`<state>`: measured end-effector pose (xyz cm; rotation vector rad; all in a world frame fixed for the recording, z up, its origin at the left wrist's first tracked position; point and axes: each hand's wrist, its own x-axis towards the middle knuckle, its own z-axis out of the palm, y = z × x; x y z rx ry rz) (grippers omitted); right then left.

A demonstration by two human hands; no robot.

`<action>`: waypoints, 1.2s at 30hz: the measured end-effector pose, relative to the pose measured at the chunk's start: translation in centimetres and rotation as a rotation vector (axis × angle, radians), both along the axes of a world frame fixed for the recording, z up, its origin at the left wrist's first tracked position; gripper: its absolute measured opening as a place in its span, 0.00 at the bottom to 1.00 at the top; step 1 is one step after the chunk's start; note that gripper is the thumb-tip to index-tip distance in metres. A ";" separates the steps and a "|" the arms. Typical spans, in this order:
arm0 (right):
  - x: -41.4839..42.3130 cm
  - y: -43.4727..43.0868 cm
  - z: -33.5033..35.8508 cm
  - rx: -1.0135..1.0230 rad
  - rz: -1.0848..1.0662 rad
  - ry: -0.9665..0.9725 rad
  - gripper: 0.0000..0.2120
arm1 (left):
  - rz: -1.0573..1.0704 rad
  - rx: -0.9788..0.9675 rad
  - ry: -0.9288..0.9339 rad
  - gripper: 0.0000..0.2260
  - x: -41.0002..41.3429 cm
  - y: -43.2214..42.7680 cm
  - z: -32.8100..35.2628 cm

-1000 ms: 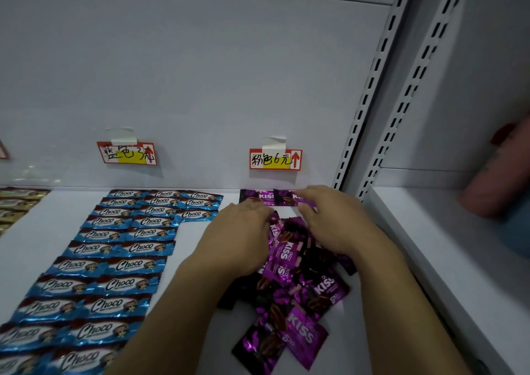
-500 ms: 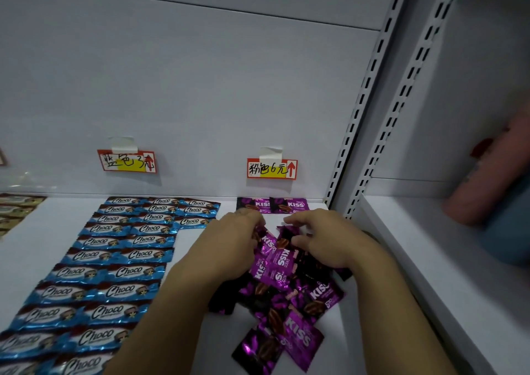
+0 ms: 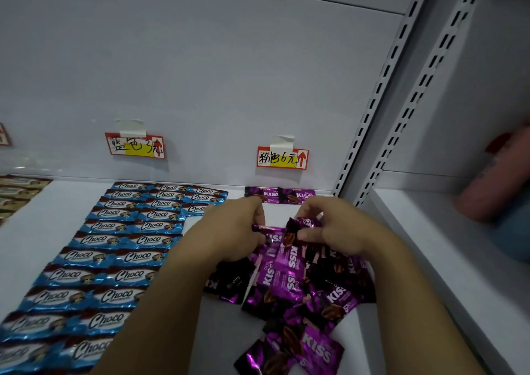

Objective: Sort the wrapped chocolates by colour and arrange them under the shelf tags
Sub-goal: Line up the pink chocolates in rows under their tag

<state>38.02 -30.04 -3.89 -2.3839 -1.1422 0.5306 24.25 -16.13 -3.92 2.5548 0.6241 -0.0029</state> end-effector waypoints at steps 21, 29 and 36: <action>1.1 -0.8 -0.2 0.515 -0.305 0.130 0.05 | 0.361 -0.414 -0.588 0.06 0.7 0.5 -0.3; 0.3 -0.7 1.1 0.885 -0.396 0.326 0.06 | 0.268 -0.591 -0.763 0.05 0.8 0.3 -0.1; -0.3 -0.1 1.2 0.942 -0.428 0.415 0.06 | 0.282 -0.660 -0.906 0.04 0.9 -0.3 0.1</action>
